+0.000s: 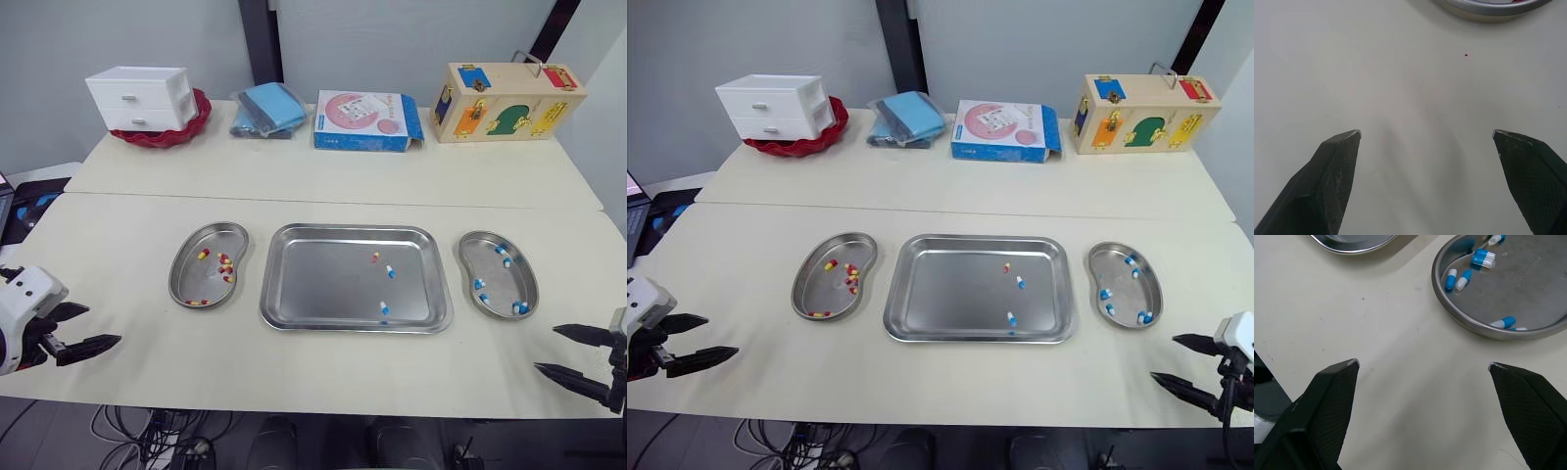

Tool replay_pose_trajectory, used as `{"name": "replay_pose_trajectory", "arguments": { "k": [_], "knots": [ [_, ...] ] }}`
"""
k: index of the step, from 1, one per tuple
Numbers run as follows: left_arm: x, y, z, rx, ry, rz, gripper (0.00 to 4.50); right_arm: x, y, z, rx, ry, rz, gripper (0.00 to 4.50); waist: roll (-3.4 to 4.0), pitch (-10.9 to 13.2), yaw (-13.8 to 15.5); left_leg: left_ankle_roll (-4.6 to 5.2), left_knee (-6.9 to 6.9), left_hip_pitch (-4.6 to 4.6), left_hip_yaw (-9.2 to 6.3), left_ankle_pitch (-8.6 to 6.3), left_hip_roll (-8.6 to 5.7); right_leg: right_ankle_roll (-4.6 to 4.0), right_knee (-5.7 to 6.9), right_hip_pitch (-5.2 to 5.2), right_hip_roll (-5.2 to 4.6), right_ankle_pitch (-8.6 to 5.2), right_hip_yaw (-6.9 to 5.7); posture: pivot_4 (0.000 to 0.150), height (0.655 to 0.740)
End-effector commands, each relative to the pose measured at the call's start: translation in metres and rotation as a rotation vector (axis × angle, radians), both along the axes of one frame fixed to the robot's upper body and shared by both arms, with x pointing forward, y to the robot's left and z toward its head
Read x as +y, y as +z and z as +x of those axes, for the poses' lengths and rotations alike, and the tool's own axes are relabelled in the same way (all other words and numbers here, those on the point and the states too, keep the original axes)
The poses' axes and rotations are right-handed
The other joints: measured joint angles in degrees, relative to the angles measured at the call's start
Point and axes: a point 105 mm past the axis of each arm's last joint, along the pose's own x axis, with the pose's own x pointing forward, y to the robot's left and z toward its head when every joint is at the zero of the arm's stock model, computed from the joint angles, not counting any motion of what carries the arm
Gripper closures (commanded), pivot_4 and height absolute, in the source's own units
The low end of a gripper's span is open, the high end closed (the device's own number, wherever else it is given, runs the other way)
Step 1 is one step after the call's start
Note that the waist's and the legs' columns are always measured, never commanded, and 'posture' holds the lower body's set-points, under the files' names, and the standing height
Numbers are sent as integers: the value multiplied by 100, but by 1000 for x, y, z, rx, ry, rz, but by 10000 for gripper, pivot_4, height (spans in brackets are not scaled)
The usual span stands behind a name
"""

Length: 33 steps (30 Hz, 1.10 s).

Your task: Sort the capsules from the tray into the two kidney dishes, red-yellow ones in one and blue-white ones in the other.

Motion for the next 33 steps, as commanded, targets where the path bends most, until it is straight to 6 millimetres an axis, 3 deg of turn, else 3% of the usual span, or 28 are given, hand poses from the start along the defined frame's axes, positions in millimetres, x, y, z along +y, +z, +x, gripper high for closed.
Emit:
{"name": "replay_pose_trajectory", "arguments": {
  "k": [1,10,12,17,20,26,33],
  "knots": [
    [-1,14,5,-49,-17,17,174,1,2,0,-19,12,-7,0,0,0,0,0,0,0,0,0,0,0,0,0,0,0,0,1500,7400],
    [-16,12,3,-36,-77,-17,174,9,5,-3,-40,45,4,0,1,0,0,0,-1,-1,1,0,0,0,0,0,0,0,0,1500,7400],
    [-34,10,0,-40,-152,-53,174,17,12,-1,-61,66,22,0,3,1,0,0,0,-1,1,0,0,0,0,0,0,0,0,1500,7400],
    [-99,-1,-20,-53,-376,-204,174,67,46,12,-119,172,134,0,5,3,-36,0,1,-4,4,0,3,0,2,1,0,1,5,1500,7400],
    [-129,-10,-31,-102,-464,-274,174,93,51,24,-123,212,64,0,8,1,-54,0,2,-2,5,0,4,0,2,2,1,1,8,1500,7400],
    [-170,-15,-43,-312,-573,-409,174,133,64,53,-137,242,15,0,5,1,-18,-1,8,-5,3,0,2,0,-4,0,-2,2,7,1500,7400],
    [-199,-20,-52,-603,-611,-562,174,168,59,81,-80,214,-28,0,2,-4,26,0,9,-19,-7,0,-1,0,-9,-7,-6,3,-4,1500,7400]
  ]
}}
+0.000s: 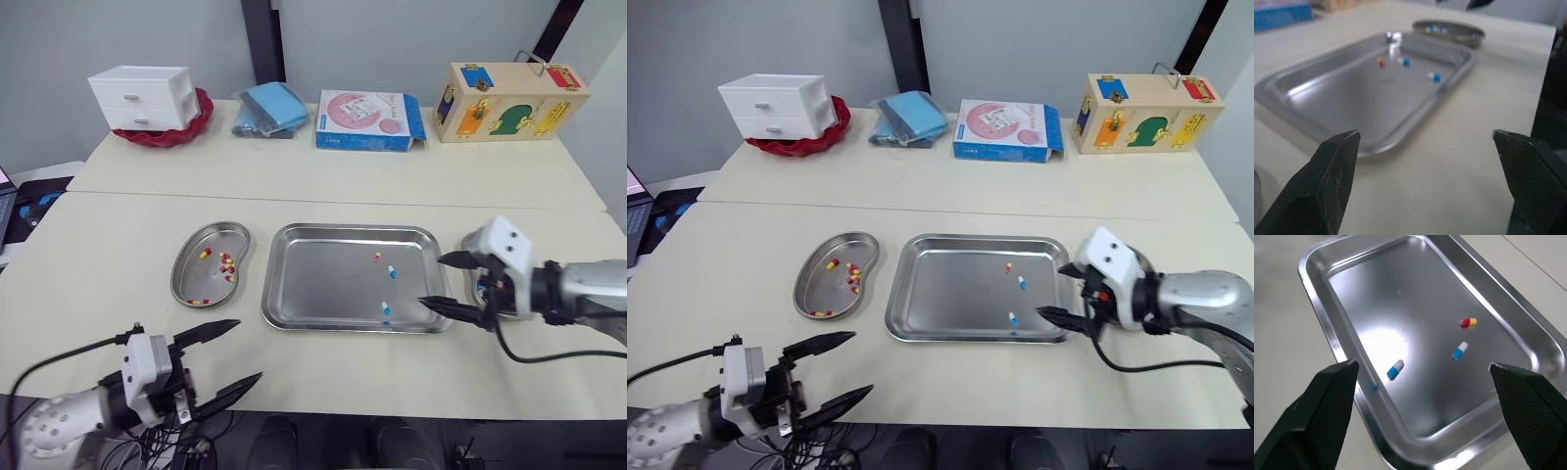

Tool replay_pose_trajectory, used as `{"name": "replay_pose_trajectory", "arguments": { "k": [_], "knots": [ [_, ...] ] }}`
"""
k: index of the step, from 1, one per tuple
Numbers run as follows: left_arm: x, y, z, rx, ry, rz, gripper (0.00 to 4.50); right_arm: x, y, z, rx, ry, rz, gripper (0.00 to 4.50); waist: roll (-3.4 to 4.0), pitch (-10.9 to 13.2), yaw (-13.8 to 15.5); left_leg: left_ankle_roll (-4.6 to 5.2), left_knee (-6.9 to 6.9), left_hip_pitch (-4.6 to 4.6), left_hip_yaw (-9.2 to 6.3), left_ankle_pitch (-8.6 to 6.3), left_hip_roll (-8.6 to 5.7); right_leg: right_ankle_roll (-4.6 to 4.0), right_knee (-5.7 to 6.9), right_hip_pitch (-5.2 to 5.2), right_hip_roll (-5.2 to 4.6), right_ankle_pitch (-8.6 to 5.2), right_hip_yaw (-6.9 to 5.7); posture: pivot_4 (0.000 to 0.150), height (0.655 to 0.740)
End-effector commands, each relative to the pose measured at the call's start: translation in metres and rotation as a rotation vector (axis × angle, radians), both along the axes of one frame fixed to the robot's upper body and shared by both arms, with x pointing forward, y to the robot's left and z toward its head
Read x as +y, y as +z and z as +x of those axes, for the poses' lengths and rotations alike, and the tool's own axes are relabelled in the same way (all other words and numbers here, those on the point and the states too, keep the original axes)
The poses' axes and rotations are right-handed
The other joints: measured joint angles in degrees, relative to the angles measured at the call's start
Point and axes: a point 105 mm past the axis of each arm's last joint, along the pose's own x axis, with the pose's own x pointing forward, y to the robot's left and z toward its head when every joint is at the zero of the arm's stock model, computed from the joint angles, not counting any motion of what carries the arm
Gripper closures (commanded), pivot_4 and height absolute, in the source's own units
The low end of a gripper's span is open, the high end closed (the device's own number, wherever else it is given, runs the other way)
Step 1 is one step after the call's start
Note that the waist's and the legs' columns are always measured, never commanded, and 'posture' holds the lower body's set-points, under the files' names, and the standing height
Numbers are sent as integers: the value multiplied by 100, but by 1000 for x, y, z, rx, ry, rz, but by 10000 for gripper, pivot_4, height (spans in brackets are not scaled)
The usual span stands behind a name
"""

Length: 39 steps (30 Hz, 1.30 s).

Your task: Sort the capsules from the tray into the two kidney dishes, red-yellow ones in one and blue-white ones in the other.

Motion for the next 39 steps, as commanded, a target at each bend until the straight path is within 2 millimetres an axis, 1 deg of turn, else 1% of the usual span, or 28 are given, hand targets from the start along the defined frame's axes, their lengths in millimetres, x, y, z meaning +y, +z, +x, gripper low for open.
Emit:
{"name": "replay_pose_trajectory", "arguments": {
  "k": [1,4,6,8,11,13,16,18,23,27,30,34,39],
  "knots": [
    [-12,2,-8,-115,-30,-51,174,15,-6,6,27,-13,-51,0,1,0,-4,0,0,-3,1,0,0,0,1,-4,0,0,2,1500,7400],
    [-18,-1,-12,-138,-22,-100,174,31,-16,12,43,-18,-104,0,1,-1,-8,0,0,-22,-2,0,-1,0,5,-26,0,0,0,1500,7400],
    [-22,-4,-16,-145,-36,-103,174,43,-25,13,58,-14,-130,0,1,-1,-13,0,1,-31,-3,0,-1,0,10,-36,0,0,-2,1500,7400],
    [-23,-5,-17,-145,-38,-102,174,47,-30,12,63,-14,-157,0,2,-1,-3,1,1,-38,-5,0,-1,0,12,-46,0,0,-3,1500,7400],
    [-24,-5,-16,-155,-42,-95,0,51,-38,14,70,-30,-183,6392,2,-1,-2,1,3,-49,-5,1,-3,0,14,-59,0,0,-3,1500,7400],
    [-23,-5,-14,-157,-40,-94,0,51,-43,16,75,-48,-203,12715,2,-1,-16,1,3,-48,-4,1,-2,0,17,-62,0,0,-3,1500,7400],
    [-23,-5,-12,-160,-34,-95,0,48,-53,22,71,-89,-249,12715,4,-2,-21,1,2,-47,-5,1,-1,0,19,-63,1,0,-3,1500,7400],
    [-23,-4,-11,-161,-35,-96,0,48,-54,22,69,-91,-252,12715,4,-2,-21,1,2,-48,-3,1,-2,0,19,-65,2,0,-2,1500,7400],
    [-23,-3,-10,-157,-36,-98,0,52,-58,19,77,-79,-268,12715,4,-2,-22,1,0,-49,-3,1,-1,-1,19,-67,2,0,-2,1500,7400],
    [-23,-3,-12,-152,-38,-100,0,50,-64,17,86,-72,-309,12715,4,-2,-21,1,1,-49,-3,1,-1,-1,19,-67,2,0,-2,1500,7400],
    [-24,-2,-13,-154,-52,-94,0,49,-66,16,89,-66,-325,12715,4,-2,-21,1,0,-49,-4,1,-1,-1,19,-67,2,0,-2,1500,7400],
    [-24,1,-11,-160,-56,-92,0,48,-66,17,87,-68,-333,20376,4,-2,-22,1,0,-49,-4,1,-1,0,19,-67,2,0,-2,1500,7400],
    [-24,2,-9,-168,-55,-95,0,48,-67,18,85,-70,-330,33428,4,-2,-23,1,0,-48,-4,1,-1,0,19,-67,2,0,-2,1500,7400]
  ]
}}
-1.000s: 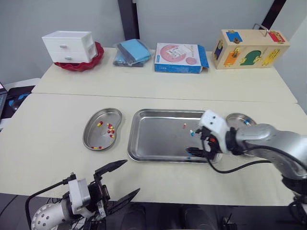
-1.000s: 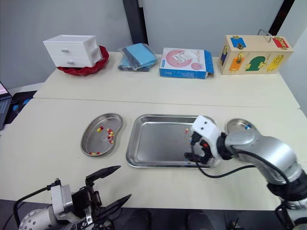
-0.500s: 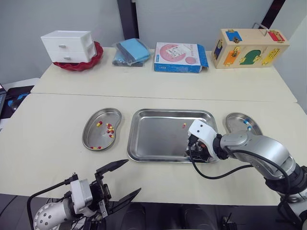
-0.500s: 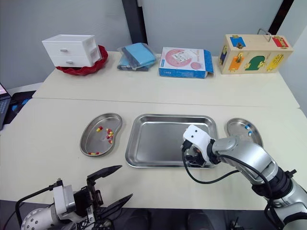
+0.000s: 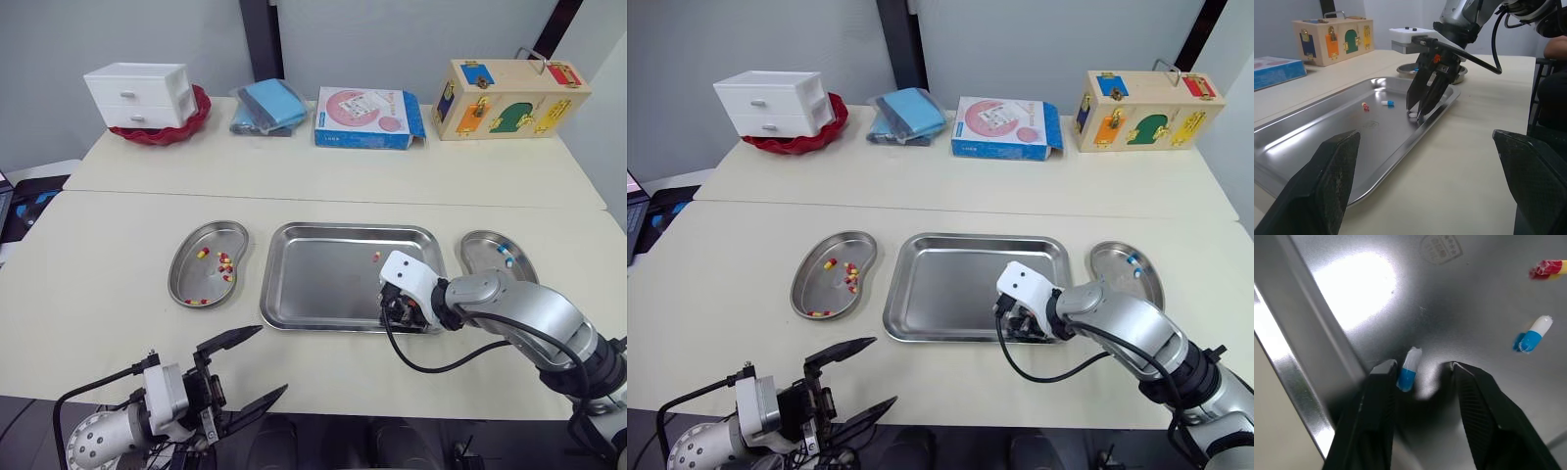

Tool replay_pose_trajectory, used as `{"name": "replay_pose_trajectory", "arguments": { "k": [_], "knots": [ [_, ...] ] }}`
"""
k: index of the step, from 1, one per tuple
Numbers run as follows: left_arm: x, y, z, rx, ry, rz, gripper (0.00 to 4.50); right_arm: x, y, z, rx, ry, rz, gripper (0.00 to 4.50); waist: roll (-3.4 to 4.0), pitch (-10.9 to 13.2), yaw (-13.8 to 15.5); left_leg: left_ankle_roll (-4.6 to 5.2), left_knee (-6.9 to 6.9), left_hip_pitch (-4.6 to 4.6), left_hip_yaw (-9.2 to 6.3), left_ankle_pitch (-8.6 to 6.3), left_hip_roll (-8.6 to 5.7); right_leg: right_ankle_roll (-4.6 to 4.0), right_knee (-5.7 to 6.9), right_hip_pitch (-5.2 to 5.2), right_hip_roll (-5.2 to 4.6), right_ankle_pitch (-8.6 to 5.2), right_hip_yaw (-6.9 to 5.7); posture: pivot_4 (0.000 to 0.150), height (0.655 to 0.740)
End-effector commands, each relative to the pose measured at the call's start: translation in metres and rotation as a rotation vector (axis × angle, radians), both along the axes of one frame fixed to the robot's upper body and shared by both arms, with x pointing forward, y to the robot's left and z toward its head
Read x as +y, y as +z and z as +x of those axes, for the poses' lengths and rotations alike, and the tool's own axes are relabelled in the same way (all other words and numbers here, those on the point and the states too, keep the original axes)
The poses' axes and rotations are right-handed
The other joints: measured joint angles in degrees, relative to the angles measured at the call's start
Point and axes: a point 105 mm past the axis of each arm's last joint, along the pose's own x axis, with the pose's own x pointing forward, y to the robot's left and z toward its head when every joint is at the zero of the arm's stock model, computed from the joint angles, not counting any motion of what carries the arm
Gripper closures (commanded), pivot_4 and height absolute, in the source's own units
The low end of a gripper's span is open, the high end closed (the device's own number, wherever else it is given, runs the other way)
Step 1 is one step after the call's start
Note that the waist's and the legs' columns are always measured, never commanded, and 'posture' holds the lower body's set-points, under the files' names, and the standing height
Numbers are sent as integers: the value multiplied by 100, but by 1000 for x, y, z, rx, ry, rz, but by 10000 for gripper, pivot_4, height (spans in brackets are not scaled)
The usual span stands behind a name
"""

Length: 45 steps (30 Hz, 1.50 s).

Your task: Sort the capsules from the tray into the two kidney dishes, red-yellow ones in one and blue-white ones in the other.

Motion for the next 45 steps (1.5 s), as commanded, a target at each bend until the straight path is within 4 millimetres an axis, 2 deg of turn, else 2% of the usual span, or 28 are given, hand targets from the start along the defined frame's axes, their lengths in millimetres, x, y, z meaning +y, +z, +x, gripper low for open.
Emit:
{"name": "replay_pose_trajectory", "arguments": {
  "k": [1,5,7,10,12,15,20,24,27,30,39,41,45],
  "knots": [
    [-2,7,-1,-31,-10,-23,0,0,1,-1,-3,8,-5,36040,0,0,0,0,0,0,0,0,0,0,0,0,0,0,0,1500,7400],
    [-2,7,-1,-30,0,-36,0,-2,2,0,-12,2,2,44814,0,0,-1,0,0,0,0,0,0,0,-1,0,0,0,0,1500,7400],
    [-3,7,-2,-35,-9,-38,0,-3,5,1,-20,-2,19,44814,0,0,0,0,0,0,0,0,0,0,-1,0,0,0,0,1500,7400],
    [-7,8,-5,-49,-41,-56,0,-5,20,2,-53,-7,94,44814,0,0,7,0,-1,-3,0,0,-1,0,-2,0,0,0,0,1500,7400],
    [-10,9,-6,-57,-65,-67,0,-14,32,1,-83,-16,135,44814,3,2,7,0,-1,-5,2,0,-1,0,-3,-2,0,0,2,1500,7400],
    [-15,10,-7,-66,-104,-82,0,-41,48,-3,-126,-46,166,44814,3,3,42,0,-2,-7,1,0,-2,0,-7,-1,0,0,-1,1500,7400],
    [-23,14,-7,-97,-182,-102,0,-105,61,-12,-192,-165,125,44814,3,2,34,1,-5,-7,2,-1,-4,1,-18,4,-2,0,-2,1500,7400],
    [-28,16,-7,-119,-228,-120,0,-160,57,-16,-218,-332,30,44814,6,0,-1,1,-3,3,6,-1,-4,1,-12,13,-1,0,4,1500,7400],
    [-30,16,-6,-123,-249,-132,0,-177,56,-16,-234,-400,32,44814,6,0,-37,1,-1,10,12,-1,-3,1,-12,19,0,0,10,1500,7400],
    [-31,16,-6,-122,-260,-137,0,-183,54,-15,-243,-441,44,44814,6,0,-50,1,-2,10,12,-1,-3,1,-11,19,1,0,11,1500,7400],
    [-31,17,-2,-123,-252,-147,0,-182,53,-13,-252,-457,62,44814,6,0,-32,1,-1,9,10,-1,-4,1,-13,22,0,0,10,1500,7400],
    [-31,17,-2,-123,-248,-148,0,-181,53,-13,-248,-453,63,37870,6,0,-31,1,-1,9,10,-1,-4,1,-13,22,1,0,9,1500,7400],
    [-30,16,-1,-123,-240,-150,0,-181,52,-12,-246,-449,61,27922,6,0,-29,1,-1,9,9,-1,-4,1,-13,24,1,0,9,1500,7400]
  ]
}}
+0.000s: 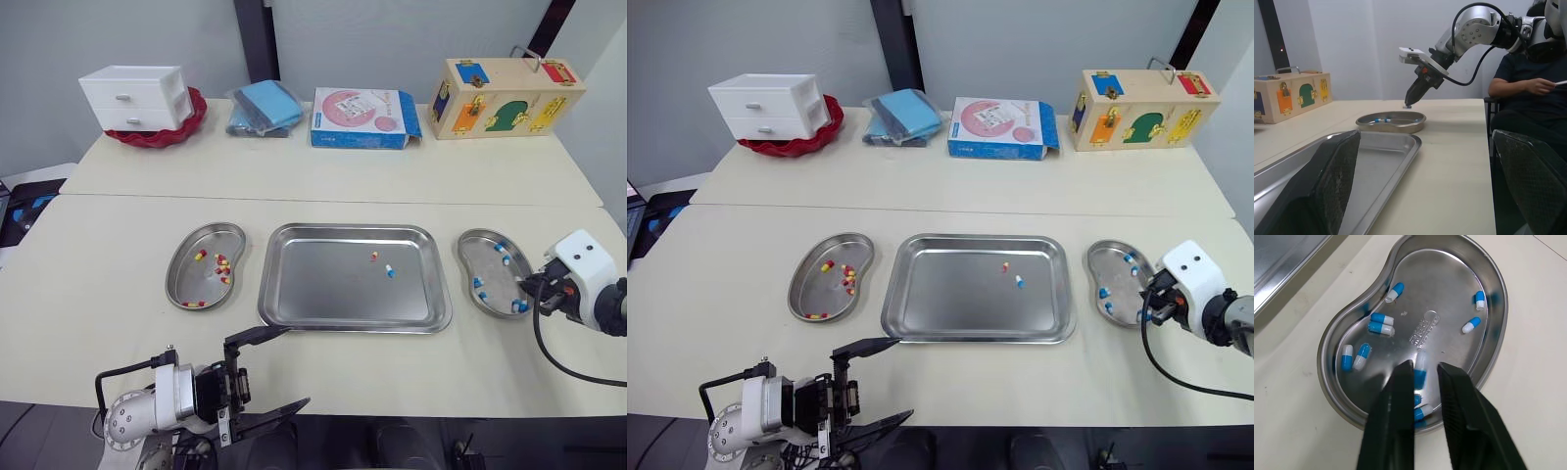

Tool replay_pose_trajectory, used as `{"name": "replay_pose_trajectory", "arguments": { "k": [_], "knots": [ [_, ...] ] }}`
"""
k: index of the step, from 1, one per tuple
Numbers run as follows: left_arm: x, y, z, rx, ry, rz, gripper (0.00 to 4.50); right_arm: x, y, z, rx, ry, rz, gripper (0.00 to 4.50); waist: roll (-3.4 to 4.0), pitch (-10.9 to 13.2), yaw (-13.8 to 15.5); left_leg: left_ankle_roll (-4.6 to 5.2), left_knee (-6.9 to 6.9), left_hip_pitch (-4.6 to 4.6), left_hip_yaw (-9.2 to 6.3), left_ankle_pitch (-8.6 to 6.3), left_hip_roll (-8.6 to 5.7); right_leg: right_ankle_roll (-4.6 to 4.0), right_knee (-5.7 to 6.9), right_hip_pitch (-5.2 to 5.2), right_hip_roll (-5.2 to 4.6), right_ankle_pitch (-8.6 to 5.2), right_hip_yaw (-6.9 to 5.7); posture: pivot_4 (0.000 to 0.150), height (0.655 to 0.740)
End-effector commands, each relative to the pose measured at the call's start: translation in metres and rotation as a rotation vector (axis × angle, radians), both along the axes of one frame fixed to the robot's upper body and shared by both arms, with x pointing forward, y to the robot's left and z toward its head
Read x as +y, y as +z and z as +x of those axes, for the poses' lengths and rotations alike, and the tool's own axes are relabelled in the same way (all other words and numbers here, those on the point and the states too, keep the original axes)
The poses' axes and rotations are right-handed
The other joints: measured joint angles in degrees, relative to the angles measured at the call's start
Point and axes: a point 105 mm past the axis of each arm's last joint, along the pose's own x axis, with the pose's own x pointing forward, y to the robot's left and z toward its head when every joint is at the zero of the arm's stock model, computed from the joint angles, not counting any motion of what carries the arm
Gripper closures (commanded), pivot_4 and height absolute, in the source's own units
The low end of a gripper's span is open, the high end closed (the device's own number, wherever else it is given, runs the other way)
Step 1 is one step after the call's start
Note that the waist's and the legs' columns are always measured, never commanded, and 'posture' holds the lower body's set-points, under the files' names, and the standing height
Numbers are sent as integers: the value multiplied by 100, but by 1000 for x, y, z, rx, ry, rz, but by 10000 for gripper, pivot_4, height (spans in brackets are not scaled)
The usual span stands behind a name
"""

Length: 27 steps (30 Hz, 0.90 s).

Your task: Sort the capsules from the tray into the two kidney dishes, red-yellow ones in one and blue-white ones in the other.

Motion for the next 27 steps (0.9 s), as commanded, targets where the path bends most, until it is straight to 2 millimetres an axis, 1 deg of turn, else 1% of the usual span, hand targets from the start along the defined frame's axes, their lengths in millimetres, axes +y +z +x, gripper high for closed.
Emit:
{"name": "replay_pose_trajectory", "arguments": {
  "k": [1,7,9,10,24,27],
  "knots": [
    [0,3,-1,-12,8,-20,0,0,9,3,-41,7,-17,25389,0,0,1,0,0,0,0,0,0,0,0,0,0,0,0,1500,7400],
    [-2,1,0,-8,12,-19,0,0,7,2,-41,12,-19,8827,0,0,3,0,1,0,0,0,0,0,0,1,0,0,-1,1500,7400],
    [-3,1,1,-9,13,-18,0,-1,6,1,-40,13,-19,1764,0,0,6,0,1,1,0,0,0,0,0,2,0,0,0,1500,7400],
    [-3,1,1,-11,14,-17,0,-1,6,1,-40,16,-19,447,0,0,11,0,1,1,0,0,0,0,0,2,0,0,-1,1500,7400],
    [-2,1,3,-11,37,-15,0,3,10,2,-53,55,-14,447,0,0,26,0,2,2,-1,0,0,0,0,4,0,0,-1,1500,7400],
    [0,1,5,-2,55,-9,0,6,13,4,-91,61,1,447,0,0,27,0,2,2,-1,0,0,0,0,4,0,0,-2,1500,7400]
  ]
}}
